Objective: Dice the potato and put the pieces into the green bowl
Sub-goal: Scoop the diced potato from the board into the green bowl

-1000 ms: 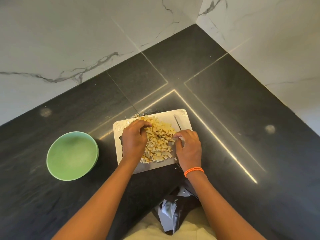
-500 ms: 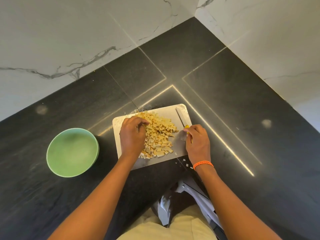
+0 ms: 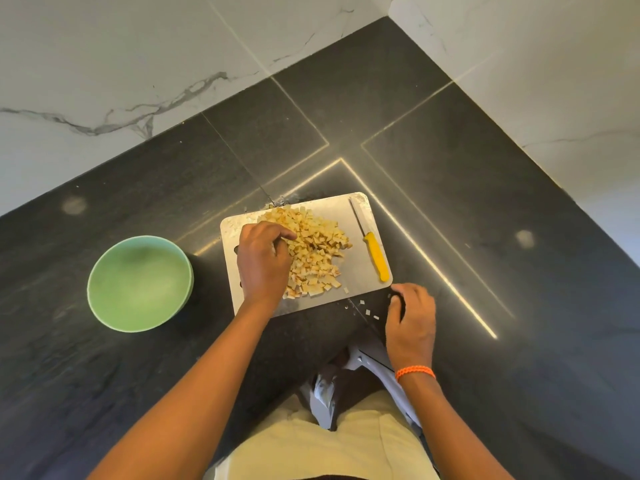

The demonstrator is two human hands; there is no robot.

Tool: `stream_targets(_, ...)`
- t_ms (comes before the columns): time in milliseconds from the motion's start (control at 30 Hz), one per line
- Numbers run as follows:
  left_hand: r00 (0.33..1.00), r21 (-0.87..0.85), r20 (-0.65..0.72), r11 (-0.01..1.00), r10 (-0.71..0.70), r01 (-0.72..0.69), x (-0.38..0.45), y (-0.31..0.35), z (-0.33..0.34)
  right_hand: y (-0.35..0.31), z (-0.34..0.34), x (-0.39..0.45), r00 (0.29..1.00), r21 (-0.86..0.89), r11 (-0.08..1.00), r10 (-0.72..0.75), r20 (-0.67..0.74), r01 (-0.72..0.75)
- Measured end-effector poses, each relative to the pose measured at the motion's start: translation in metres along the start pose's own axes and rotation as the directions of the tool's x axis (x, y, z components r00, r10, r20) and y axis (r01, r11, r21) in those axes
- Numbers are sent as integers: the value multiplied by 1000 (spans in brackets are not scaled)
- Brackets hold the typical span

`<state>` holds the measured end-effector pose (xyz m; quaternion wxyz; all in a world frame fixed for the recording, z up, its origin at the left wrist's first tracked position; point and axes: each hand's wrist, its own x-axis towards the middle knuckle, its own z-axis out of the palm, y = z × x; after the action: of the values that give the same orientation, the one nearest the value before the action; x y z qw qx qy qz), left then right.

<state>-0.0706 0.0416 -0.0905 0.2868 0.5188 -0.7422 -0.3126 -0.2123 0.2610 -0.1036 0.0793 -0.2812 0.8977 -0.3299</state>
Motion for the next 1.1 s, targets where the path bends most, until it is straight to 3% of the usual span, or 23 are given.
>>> stream_targets(200,1000,-10,-15,1000,-13,13,-9,4,4,-3,3,-24,990,-73,994,-69,126,78)
stream_targets(367,999,-15,-17,1000,-27,27,-16,4,2,6,-4,-32,955,-162,958,-200,218,237)
stream_targets(733,999,-11,-3,999,-35,35,-21,0,-8,-15,21,-21,919,-203,912,-302,253,356)
stream_targets(933,998,0,4,998,-58,58,-21,-3,-9,-4,17,-30,825,-270,804,-415,384,530)
stream_targets(1100,998,-17,-8,998,-61,61,-21,-2,-6,-15,16,-15,801,-259,783,-446,400,565)
